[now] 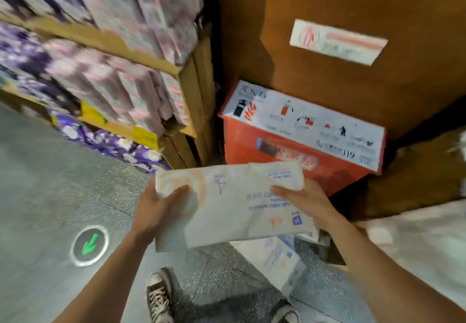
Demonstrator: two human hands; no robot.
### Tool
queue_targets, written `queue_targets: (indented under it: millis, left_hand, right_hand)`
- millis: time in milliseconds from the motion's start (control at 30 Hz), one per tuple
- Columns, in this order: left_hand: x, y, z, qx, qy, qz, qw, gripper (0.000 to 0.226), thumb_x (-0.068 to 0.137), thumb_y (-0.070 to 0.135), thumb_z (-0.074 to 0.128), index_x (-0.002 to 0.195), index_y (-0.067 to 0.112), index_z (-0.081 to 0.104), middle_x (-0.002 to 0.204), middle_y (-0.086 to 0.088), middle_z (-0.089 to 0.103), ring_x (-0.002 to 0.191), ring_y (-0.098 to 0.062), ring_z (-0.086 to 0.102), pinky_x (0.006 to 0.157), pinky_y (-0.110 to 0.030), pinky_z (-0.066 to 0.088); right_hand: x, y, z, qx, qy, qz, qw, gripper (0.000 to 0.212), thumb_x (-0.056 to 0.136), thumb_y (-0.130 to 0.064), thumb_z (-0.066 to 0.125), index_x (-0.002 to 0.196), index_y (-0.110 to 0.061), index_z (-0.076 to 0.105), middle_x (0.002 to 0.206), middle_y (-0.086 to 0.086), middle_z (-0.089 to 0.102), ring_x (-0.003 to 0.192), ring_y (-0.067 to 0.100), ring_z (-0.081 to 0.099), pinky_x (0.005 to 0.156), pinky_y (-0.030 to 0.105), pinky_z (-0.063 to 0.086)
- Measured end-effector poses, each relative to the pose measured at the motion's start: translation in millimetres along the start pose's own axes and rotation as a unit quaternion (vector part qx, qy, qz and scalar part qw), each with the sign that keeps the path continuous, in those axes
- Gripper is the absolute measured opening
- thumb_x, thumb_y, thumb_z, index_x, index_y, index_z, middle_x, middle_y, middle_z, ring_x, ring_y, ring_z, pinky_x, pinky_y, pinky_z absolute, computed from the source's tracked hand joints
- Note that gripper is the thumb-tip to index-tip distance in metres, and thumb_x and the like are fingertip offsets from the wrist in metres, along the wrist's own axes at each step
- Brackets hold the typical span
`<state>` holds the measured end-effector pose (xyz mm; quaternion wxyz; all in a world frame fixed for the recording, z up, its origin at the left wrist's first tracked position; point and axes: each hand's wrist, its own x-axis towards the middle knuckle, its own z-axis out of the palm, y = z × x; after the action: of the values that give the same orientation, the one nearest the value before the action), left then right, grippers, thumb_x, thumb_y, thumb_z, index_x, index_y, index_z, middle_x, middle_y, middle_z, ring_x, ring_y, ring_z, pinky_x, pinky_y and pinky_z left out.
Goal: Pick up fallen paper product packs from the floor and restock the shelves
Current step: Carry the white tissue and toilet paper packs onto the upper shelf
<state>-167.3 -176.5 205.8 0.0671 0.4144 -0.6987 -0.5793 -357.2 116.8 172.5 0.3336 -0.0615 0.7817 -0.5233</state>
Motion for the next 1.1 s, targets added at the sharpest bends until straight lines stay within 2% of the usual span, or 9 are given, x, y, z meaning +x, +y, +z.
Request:
queue_targets:
  millis: [100,233,467,600,733,833,900,967,1100]
  left_hand:
    - [-63.7,70.9,-68.8,-0.012,0.019,0.005,1.0,0.045,0.069,0.045,0.081,0.106,0.02,0.075,0.092,-0.005,0.078,0.082,-0.027,0.073,0.065,-0.049,0.063]
    - [-132.1,143.3,-157.1,-0.01,0.087,0.035,0.996,0.041,0.069,0.05,0.08,0.099,0.023,0.077,0.088,0.001,0.078,0.079,-0.015,0.071,0.081,-0.049,0.061]
    - [-216.0,198.6,-310.5,-0.005,0.186,0.114,0.976,0.036,0.073,0.044,0.085,0.099,0.022,0.074,0.086,0.009,0.076,0.071,0.006,0.066,0.067,-0.023,0.053]
    - [-260.3,192.4,-403.8,0.01,0.236,0.129,0.963,0.028,0.076,0.035,0.088,0.095,0.022,0.072,0.078,0.017,0.073,0.066,0.014,0.064,0.056,-0.007,0.046]
    - [-306.3,166.4,-507.4,-0.007,0.313,0.125,0.941,0.063,0.055,0.06,0.083,0.104,0.021,0.072,0.093,0.011,0.075,0.082,-0.003,0.069,0.072,-0.027,0.054]
    - [-331.4,150.1,-577.0,-0.014,0.363,0.108,0.925,0.047,0.068,0.043,0.091,0.104,0.022,0.069,0.09,0.015,0.07,0.079,0.002,0.064,0.062,-0.01,0.045]
    - [-344.3,134.6,-627.0,-0.017,0.403,0.099,0.91,0.041,0.071,0.039,0.09,0.102,0.024,0.068,0.09,0.017,0.069,0.077,0.007,0.062,0.061,-0.008,0.043]
    - [-351.8,122.7,-658.6,-0.04,0.424,0.09,0.9,0.048,0.064,0.045,0.092,0.1,0.024,0.068,0.092,0.012,0.072,0.076,0.006,0.065,0.068,-0.02,0.049]
    - [-366.3,96.3,-734.5,-0.057,0.519,0.065,0.851,0.075,0.047,0.067,0.082,0.104,0.021,0.07,0.098,0.005,0.076,0.09,-0.012,0.071,0.08,-0.033,0.057]
  right_hand:
    - [-59.2,-99.3,4.4,-0.018,-0.032,-0.033,0.999,0.051,0.071,-0.043,0.09,0.116,-0.027,0.072,0.107,-0.011,0.078,0.097,0.009,0.075,0.086,0.039,0.06]
    - [-127.9,-226.4,26.1,-0.047,-0.07,-0.109,0.99,0.041,0.082,-0.031,0.085,0.118,-0.018,0.07,0.106,-0.006,0.078,0.095,0.009,0.075,0.077,0.028,0.06]
    - [-218.1,-367.4,111.0,-0.044,-0.072,-0.204,0.975,0.062,0.073,-0.04,0.091,0.122,-0.023,0.056,0.114,-0.006,0.072,0.097,0.012,0.073,0.079,0.037,0.06]
    - [-264.5,-409.2,195.1,-0.058,-0.147,-0.247,0.956,0.051,0.076,-0.03,0.089,0.119,-0.018,0.064,0.11,-0.001,0.077,0.096,0.018,0.076,0.078,0.037,0.063]
    - [-300.4,-449.2,301.7,-0.068,-0.207,-0.293,0.931,0.047,0.077,-0.034,0.086,0.116,-0.017,0.069,0.105,-0.005,0.079,0.092,0.015,0.077,0.073,0.03,0.062]
    - [-314.0,-482.8,382.7,-0.059,-0.252,-0.319,0.912,0.041,0.08,-0.023,0.085,0.116,-0.013,0.069,0.104,-0.002,0.079,0.09,0.014,0.077,0.068,0.022,0.06]
    - [-313.6,-508.6,446.1,-0.057,-0.277,-0.322,0.903,0.043,0.076,-0.022,0.088,0.112,-0.014,0.068,0.102,0.0,0.079,0.088,0.014,0.077,0.067,0.023,0.06]
    - [-307.9,-524.8,492.3,-0.062,-0.3,-0.328,0.894,0.04,0.072,-0.023,0.092,0.105,-0.015,0.071,0.099,0.002,0.079,0.086,0.017,0.077,0.068,0.028,0.061]
    - [-296.4,-566.7,621.1,-0.086,-0.382,-0.347,0.852,0.046,0.068,-0.032,0.093,0.105,-0.012,0.076,0.095,0.001,0.08,0.087,0.021,0.078,0.075,0.039,0.063]
